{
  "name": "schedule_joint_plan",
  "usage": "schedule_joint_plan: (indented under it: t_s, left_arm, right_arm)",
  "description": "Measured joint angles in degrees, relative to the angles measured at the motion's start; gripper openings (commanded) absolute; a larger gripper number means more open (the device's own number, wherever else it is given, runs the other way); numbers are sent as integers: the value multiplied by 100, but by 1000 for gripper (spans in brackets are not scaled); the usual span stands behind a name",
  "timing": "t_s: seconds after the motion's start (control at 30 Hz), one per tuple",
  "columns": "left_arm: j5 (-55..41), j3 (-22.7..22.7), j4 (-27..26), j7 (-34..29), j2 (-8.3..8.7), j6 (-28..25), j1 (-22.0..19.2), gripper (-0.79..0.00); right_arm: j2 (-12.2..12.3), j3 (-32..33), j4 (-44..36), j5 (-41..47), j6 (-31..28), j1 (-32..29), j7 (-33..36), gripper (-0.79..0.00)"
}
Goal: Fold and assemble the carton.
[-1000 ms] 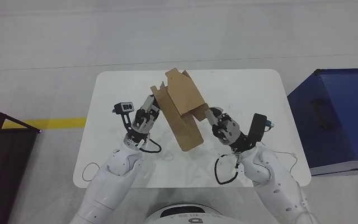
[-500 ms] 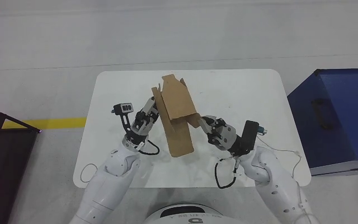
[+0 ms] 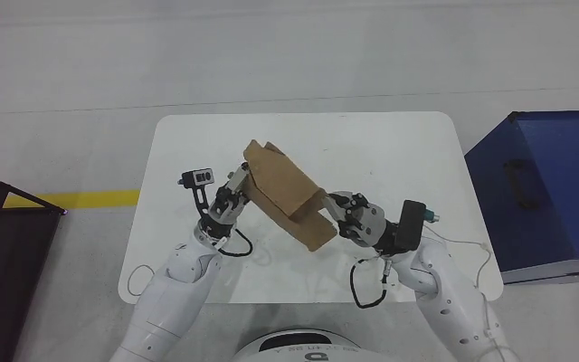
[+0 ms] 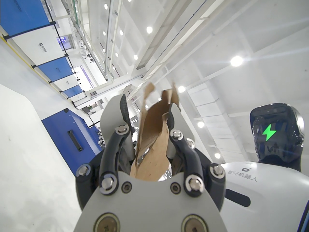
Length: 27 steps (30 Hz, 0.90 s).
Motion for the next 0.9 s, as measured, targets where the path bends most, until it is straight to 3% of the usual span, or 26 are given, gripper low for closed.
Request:
schedule_joint_plan:
  t_s: [0.1, 0.2, 0.23, 0.43, 0.5, 0.53, 0.57, 0.77, 0.9]
  left_arm:
    - [23, -2, 38, -71, 0, 22, -45, -517]
    - [77, -14, 68, -123, -1, 58, -98, -671]
    - [83, -18, 74, -134, -1, 68, -109, -785]
    - [90, -45, 105, -199, 0, 86, -150, -785]
    - [91, -60, 109, -197, 0, 83, -159, -785]
    - [92, -76, 112, -161, -3, 71, -161, -785]
    - [97, -90, 116, -113, -6, 63, -162, -785]
    - [440, -239, 175, 564, -58, -137, -215, -785]
    - [796, -274, 155, 1042, -112, -283, -296, -785]
  right_arm:
    - [1, -19, -5, -30, -27, 43, -37, -785]
    - [-2, -22, 14, -17, 3, 92, -101, -785]
    - [-4, -21, 25, -6, 21, 106, -122, -785]
    - [-23, -79, 129, 94, 188, 170, -188, -785]
    - [-31, -119, 163, 122, 234, 189, -171, -391]
    - [-36, -144, 181, 145, 255, 201, -163, -86]
    - [-39, -161, 193, 170, 269, 207, -164, 0]
    - [-113, -165, 202, 1300, 597, 110, -712, 0]
    - [-132, -317, 197, 2671, -8, -85, -781, 0]
